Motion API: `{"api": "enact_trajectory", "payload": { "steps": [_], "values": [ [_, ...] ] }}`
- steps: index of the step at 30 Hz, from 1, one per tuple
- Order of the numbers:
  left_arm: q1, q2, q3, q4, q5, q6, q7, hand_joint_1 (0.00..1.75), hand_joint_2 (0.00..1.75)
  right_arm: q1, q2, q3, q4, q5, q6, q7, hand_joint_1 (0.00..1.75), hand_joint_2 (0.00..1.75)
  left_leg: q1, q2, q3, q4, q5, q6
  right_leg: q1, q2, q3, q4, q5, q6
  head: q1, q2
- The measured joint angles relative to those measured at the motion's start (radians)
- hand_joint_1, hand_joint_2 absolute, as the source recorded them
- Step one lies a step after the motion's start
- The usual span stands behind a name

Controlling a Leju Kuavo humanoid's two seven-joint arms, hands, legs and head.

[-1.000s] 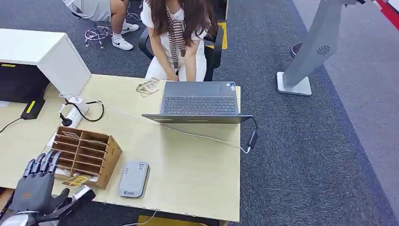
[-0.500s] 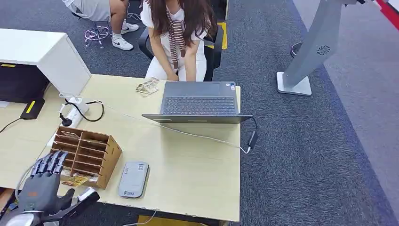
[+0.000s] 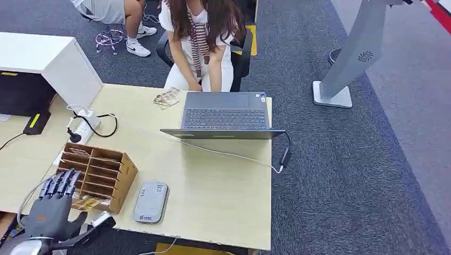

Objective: Pass the card to the sensor for recognition and then transmit it.

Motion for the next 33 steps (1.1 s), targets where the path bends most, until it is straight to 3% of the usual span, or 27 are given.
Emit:
{"api": "enact_trajectory", "payload": {
  "steps": [22,27,33],
  "values": [
    [0.003,0.021,-0.007,0.0,0.045,0.0,-0.019,1.75,1.75,0.0,0.0,-0.01,0.0,0.005,0.003,-0.001,0.0,0.0,0.0,0.0,0.0,0.0,0.0,0.0,0.0,0.0,0.0,0.0,0.0,0.0,0.0,0.0],
    [0.011,0.02,-0.02,-0.026,0.068,0.061,-0.051,1.75,1.75,0.0,0.0,-0.017,0.0,0.009,0.001,-0.001,0.0,0.0,0.0,0.0,0.0,0.0,0.0,0.0,0.0,0.0,0.0,0.0,0.0,0.0,0.0,0.0],
    [0.068,0.019,-0.088,-0.186,0.08,0.189,-0.087,1.75,1.75,0.0,0.0,-0.032,0.0,0.015,-0.004,-0.003,0.0,0.0,0.0,0.0,0.0,0.0,0.0,0.0,0.0,0.0,0.0,0.0,0.0,0.0,0.0,0.0]
  ]
}}
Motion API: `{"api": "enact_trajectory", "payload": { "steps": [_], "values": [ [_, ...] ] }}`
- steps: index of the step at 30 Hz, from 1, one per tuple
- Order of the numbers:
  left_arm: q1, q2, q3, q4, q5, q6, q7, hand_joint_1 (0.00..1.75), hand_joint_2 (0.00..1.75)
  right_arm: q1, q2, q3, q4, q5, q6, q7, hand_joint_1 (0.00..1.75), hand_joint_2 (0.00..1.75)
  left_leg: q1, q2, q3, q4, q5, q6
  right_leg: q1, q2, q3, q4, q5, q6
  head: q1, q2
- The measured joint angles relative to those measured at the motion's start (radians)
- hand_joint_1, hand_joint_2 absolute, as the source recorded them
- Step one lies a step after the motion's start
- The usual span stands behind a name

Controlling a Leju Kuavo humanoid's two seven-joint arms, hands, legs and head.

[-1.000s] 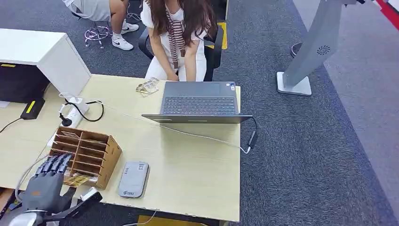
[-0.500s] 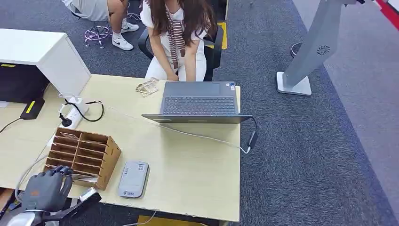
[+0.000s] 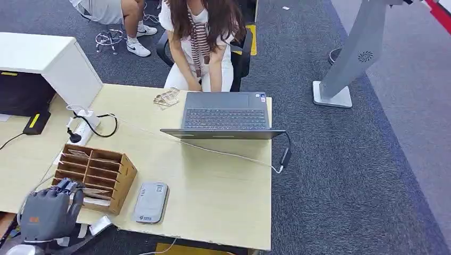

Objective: Pass the card to the sensor for recognition and then transmit it.

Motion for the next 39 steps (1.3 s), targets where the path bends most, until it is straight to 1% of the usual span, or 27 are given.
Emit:
{"api": "enact_trajectory", "payload": {
  "steps": [3,6,9,10,11,12,14,16,17,18,21,24,25,28,31,34,36,37,39],
  "values": [
    [0.031,0.006,-0.043,-0.085,-0.013,0.046,0.003,1.75,1.75,0.0,0.0,-0.01,0.0,0.005,-0.002,0.0,0.0,0.0,0.0,0.0,0.0,0.0,0.0,0.0,0.0,0.0,0.0,0.0,0.0,0.0,0.0,0.0],
    [0.057,0.026,-0.09,-0.166,-0.013,0.092,0.004,1.75,1.75,0.0,0.0,-0.018,0.0,0.005,-0.002,0.0,0.0,0.0,0.0,0.0,0.0,0.0,0.0,0.0,0.0,0.0,0.0,0.0,0.0,0.0,0.0,0.0],
    [0.06,0.048,-0.124,-0.234,-0.004,0.133,0.007,1.75,1.75,0.0,0.0,-0.023,0.0,0.011,-0.001,0.0,0.0,0.0,0.0,0.0,0.0,0.0,0.0,0.0,0.0,0.0,-0.001,0.0,0.0,0.0,0.0,0.0],
    [0.05,0.054,-0.133,-0.249,0.006,0.137,0.013,1.75,1.75,0.0,0.0,-0.024,0.0,0.015,0.001,0.0,0.0,0.0,0.0,0.0,0.001,0.0,0.0,0.0,0.0,0.0,-0.002,0.0,0.0,0.0,0.0,0.0],
    [0.031,0.061,-0.138,-0.256,0.012,0.132,0.022,1.75,1.75,0.0,0.0,-0.024,0.0,0.024,0.002,0.0,0.0,0.0,0.0,-0.001,0.0,0.0,0.0,0.0,0.0,-0.001,-0.002,0.0,0.0,0.0,0.0,0.0],
    [0.0,0.067,-0.142,-0.256,0.013,0.114,0.038,1.75,1.75,-0.001,0.0,-0.024,0.0,0.034,0.005,0.0,0.0,0.0,0.0,-0.002,0.001,0.0,0.001,0.0,0.0,-0.002,-0.002,0.0,0.0,0.0,0.0,0.0],
    [-0.108,0.077,-0.144,-0.237,-0.002,0.047,0.074,1.75,1.75,-0.004,0.0,-0.024,0.0,0.055,0.011,0.0,0.0,0.0,0.0,-0.005,-0.001,0.0,0.004,0.0,0.0,-0.006,-0.001,0.0,0.001,0.001,0.0,0.0],
    [-0.236,0.085,-0.144,-0.181,-0.036,0.006,0.111,1.75,1.75,-0.01,0.0,-0.023,-0.001,0.077,0.023,0.0,0.0,0.0,0.0,-0.007,-0.001,0.0,0.006,0.001,0.0,-0.007,-0.001,0.0,0.003,0.001,0.0,0.0],
    [-0.298,0.09,-0.144,-0.136,-0.05,-0.008,0.123,1.75,1.75,-0.013,0.0,-0.02,-0.002,0.085,0.026,0.0,0.0,0.0,0.0,-0.007,-0.002,0.0,0.007,0.0,0.0,-0.007,-0.001,0.0,0.004,0.001,0.0,0.0],
    [-0.354,0.093,-0.144,-0.097,-0.068,-0.016,0.134,1.75,1.75,-0.017,0.0,-0.018,-0.002,0.094,0.029,0.0,0.0,0.0,0.0,-0.006,-0.002,0.0,0.008,-0.001,0.0,-0.007,-0.001,0.0,0.007,-0.002,0.0,0.0],
    [-0.535,0.106,-0.146,0.053,-0.118,-0.031,0.158,1.75,1.75,-0.019,0.0,-0.009,-0.002,0.118,0.039,0.001,0.0,0.0,0.0,-0.005,-0.004,0.0,0.012,-0.001,0.0,-0.006,-0.003,0.0,0.01,0.0,0.0,0.0],
    [-0.67,0.118,-0.154,0.187,-0.138,-0.044,0.169,1.75,1.75,-0.021,0.0,-0.004,-0.003,0.131,0.04,0.002,0.0,0.0,0.0,-0.004,-0.004,0.0,0.012,-0.001,0.0,-0.004,-0.005,0.0,0.011,-0.001,0.0,0.0],
    [-0.699,0.119,-0.159,0.219,-0.148,-0.052,0.174,1.75,1.75,-0.021,0.0,-0.001,-0.003,0.136,0.041,0.002,0.0,0.0,0.0,-0.004,-0.004,0.0,0.012,-0.001,0.0,-0.004,-0.005,0.0,0.011,-0.001,0.0,0.0],
    [-0.829,0.123,-0.179,0.371,-0.205,-0.074,0.195,1.75,1.75,-0.023,0.0,0.006,-0.003,0.153,0.044,0.003,0.0,0.0,0.0,-0.004,-0.006,0.0,0.013,-0.001,0.0,-0.003,-0.006,0.0,0.012,-0.001,0.0,0.0],
    [-0.924,0.122,-0.204,0.492,-0.242,-0.074,0.207,1.75,1.75,-0.025,0.0,0.012,-0.003,0.155,0.047,0.004,0.0,0.0,0.0,-0.003,-0.006,0.0,0.013,-0.001,0.0,-0.002,-0.006,0.0,0.012,-0.001,0.0,0.0],
    [-0.978,0.119,-0.222,0.573,-0.253,-0.073,0.217,1.75,1.75,-0.025,0.0,0.014,-0.003,0.158,0.051,0.004,0.0,0.0,0.0,-0.001,-0.006,0.0,0.013,-0.001,0.0,0.0,-0.007,0.0,0.012,-0.001,0.0,0.0],
    [-0.999,0.117,-0.232,0.608,-0.256,-0.072,0.222,1.75,1.75,-0.025,0.0,0.016,-0.003,0.162,0.053,0.004,0.0,0.0,0.0,-0.002,-0.006,0.0,0.013,-0.001,0.0,-0.001,-0.007,0.0,0.012,-0.001,0.0,0.0],
    [-1.005,0.116,-0.236,0.626,-0.256,-0.073,0.225,0.0,1.75,-0.026,0.0,0.016,-0.003,0.165,0.053,0.006,0.0,0.0,0.0,-0.002,-0.006,0.0,0.013,-0.001,0.0,-0.001,-0.007,0.0,0.012,-0.001,0.0,0.0],
    [-1.014,0.113,-0.239,0.653,-0.254,-0.073,0.23,0.0,1.75,-0.026,0.0,0.016,-0.003,0.165,0.053,0.008,0.0,0.0,0.0,-0.001,-0.007,0.0,0.013,-0.001,0.0,0.0,-0.008,0.0,0.012,-0.001,0.0,0.0]
  ]
}}
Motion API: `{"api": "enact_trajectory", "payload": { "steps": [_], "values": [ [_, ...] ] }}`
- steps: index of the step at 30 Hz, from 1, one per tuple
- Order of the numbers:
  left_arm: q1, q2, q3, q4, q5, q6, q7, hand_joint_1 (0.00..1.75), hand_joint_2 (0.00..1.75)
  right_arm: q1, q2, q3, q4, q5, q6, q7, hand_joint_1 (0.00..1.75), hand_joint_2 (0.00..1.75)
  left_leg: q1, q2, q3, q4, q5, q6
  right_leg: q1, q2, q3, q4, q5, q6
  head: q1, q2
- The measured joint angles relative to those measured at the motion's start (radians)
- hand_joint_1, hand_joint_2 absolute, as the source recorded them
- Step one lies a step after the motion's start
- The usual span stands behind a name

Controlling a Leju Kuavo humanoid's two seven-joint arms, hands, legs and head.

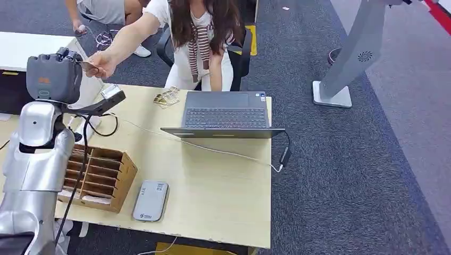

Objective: Pass the card to the sensor for recognition and then transmit it.

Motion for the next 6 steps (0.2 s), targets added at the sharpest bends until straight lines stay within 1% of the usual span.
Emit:
{"api": "enact_trajectory", "payload": {
  "steps": [6],
  "values": [
    [-0.01,-0.007,-0.004,0.035,0.022,0.006,0.011,0.0,1.75,0.001,0.0,0.0,0.0,-0.001,-0.001,0.006,0.0,0.0,0.0,0.0,-0.001,0.0,0.0,0.0,0.0,0.0,0.0,0.0,0.0,0.0,0.001,0.0]
  ]
}}
